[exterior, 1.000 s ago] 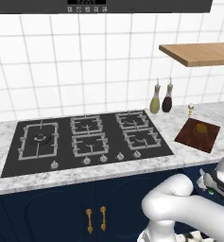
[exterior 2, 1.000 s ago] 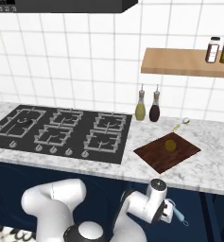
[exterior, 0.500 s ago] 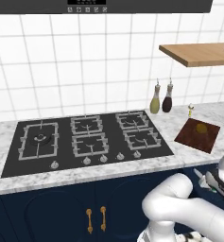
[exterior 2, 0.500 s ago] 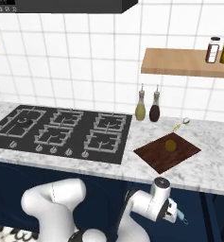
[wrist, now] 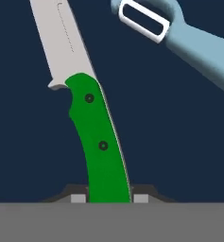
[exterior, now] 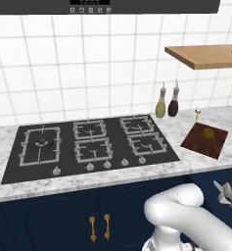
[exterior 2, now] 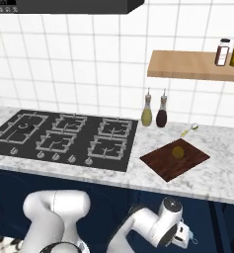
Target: Place the appropriate cutting tool for cutting the avocado skin on the cutting board.
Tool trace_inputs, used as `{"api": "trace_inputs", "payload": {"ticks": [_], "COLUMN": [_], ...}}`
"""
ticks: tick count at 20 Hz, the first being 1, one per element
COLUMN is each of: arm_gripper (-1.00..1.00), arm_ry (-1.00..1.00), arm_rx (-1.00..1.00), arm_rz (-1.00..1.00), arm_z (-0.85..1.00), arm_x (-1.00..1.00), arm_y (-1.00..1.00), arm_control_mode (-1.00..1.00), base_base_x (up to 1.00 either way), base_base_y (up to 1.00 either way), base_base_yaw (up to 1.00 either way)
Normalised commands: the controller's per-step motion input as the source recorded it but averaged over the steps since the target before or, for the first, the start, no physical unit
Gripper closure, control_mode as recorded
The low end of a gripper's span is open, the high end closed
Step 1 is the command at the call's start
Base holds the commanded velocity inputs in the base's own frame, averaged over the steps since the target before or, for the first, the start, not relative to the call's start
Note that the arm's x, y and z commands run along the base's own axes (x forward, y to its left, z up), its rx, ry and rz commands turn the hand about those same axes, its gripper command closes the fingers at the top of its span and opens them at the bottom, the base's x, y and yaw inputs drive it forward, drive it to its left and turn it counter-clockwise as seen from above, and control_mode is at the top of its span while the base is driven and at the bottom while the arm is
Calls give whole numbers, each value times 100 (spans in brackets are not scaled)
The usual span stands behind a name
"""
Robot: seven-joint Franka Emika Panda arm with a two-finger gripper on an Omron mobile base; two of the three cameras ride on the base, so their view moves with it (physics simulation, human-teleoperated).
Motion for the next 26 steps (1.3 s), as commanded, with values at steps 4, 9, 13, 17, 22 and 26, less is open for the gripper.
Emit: {"api": "trace_inputs", "payload": {"ticks": [4,9,13,17,22,26], "arm_gripper": [100,100,100,100,100,100], "arm_ry": [-2,0,0,0,0,0], "arm_rx": [0,0,0,2,5,3], "arm_rz": [0,0,2,8,9,6], "arm_z": [95,100,100,98,57,22], "arm_x": [-39,-40,-9,19,96,100], "arm_y": [0,0,14,13,26,25], "arm_control_mode": [-100,-100,-100,-100,-100,-100], "base_base_x": [0,0,0,0,0,0], "base_base_y": [0,0,0,0,0,0], "base_base_yaw": [0,0,0,0,0,0]}}
